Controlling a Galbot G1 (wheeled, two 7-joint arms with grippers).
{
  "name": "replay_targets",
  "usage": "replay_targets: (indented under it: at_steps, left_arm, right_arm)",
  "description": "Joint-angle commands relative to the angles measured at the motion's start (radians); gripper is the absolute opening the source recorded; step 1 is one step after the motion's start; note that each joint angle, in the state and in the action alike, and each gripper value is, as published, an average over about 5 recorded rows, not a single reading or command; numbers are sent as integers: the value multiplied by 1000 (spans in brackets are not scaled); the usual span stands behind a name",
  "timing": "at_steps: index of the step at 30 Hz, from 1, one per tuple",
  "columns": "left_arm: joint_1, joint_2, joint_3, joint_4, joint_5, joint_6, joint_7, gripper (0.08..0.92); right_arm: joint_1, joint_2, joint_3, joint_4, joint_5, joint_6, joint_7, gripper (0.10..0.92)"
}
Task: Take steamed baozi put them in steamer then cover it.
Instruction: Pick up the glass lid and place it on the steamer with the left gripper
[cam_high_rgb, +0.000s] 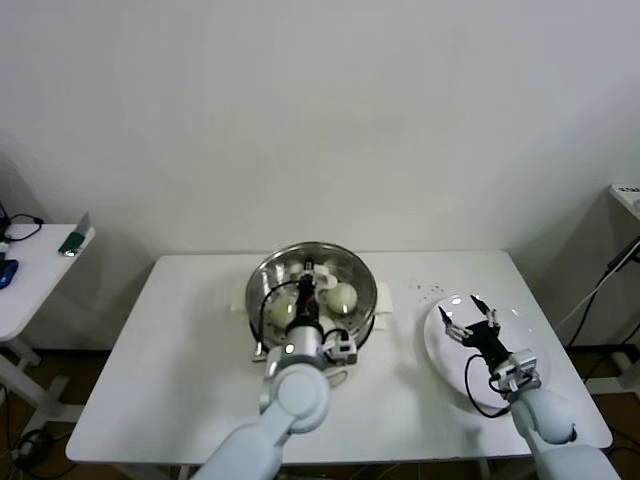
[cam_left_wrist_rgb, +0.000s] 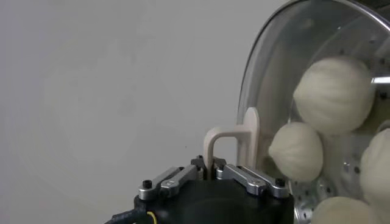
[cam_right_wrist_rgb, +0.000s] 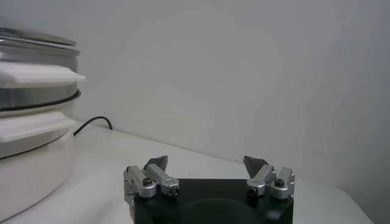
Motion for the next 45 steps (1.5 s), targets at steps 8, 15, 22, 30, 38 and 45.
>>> replay_targets:
  at_steps: [8,15,22,30,38,45]
  left_arm:
    - [-12,-23,15,41,10,49,7,149]
    - [-16,-22,18,49,14,47,3,149]
    - [-2,-22,10,35,24,36,24,149]
    - [32,-17,15,-50,19,36,29,302]
    - [100,27,-4,-162,10,27,47,527]
    - [180,83,-56,-263,-58,2,-5,734]
  right_arm:
    - [3,1,1,-6,-8,2,-1,823]
    - [1,3,5,-5,-10,3,-2,823]
    - [-6,2,18,11,-14,-35,-5,823]
    - [-7,2,48,29,-6,-112,-3,823]
    - [-12,2,58,51,21,-164,24,823]
    - [-12,2,60,53,10,-168,29,823]
